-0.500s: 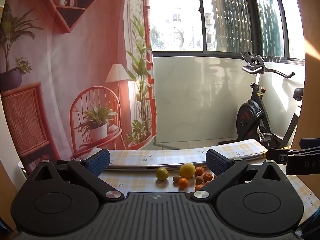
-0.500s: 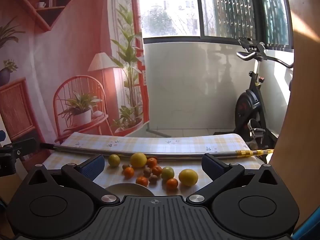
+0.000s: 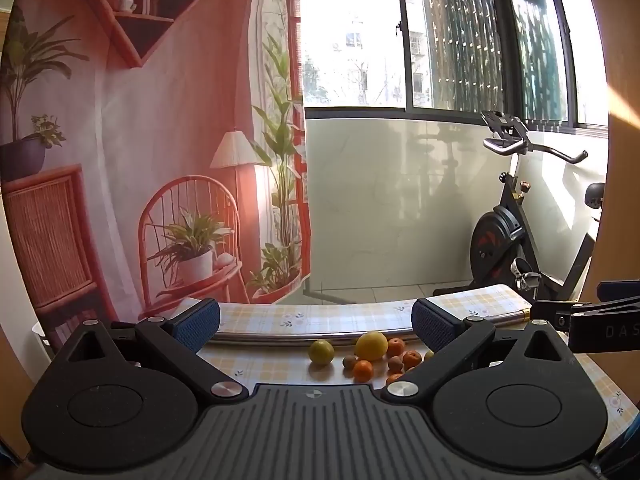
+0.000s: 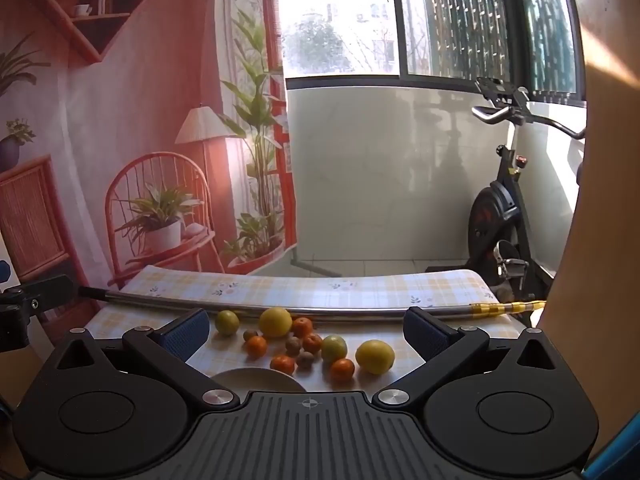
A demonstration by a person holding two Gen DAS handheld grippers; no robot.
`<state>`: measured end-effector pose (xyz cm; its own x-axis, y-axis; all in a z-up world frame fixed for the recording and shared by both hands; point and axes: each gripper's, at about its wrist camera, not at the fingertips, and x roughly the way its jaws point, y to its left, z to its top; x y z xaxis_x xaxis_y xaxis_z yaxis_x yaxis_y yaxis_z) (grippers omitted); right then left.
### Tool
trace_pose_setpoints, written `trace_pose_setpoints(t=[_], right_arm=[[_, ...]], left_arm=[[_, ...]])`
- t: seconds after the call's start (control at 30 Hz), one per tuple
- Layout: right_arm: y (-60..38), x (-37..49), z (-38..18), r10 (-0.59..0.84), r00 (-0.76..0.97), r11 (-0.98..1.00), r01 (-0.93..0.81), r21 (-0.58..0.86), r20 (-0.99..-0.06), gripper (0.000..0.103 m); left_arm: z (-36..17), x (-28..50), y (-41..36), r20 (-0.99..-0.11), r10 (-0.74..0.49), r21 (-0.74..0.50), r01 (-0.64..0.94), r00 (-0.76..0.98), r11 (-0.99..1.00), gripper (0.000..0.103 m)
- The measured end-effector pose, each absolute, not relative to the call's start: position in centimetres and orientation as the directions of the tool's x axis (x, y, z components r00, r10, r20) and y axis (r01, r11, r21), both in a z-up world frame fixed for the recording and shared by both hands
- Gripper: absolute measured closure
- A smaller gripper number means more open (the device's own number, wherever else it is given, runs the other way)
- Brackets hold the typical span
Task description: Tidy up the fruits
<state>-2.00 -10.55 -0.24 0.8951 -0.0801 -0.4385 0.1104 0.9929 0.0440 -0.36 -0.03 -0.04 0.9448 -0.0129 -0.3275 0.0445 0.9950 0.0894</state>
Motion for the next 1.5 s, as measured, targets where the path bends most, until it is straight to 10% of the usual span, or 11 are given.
trace_pose_setpoints(t=[1.5], right_arm=[[-10.15,-2.81,-0.26,-0.1,0.909,0.992,0.125,0.035,-0.405,0.0]], left_arm=[[0.07,-1.24,0.32,-0.306,-0.023,0.083,0.051,0.952,0.995,0.0]])
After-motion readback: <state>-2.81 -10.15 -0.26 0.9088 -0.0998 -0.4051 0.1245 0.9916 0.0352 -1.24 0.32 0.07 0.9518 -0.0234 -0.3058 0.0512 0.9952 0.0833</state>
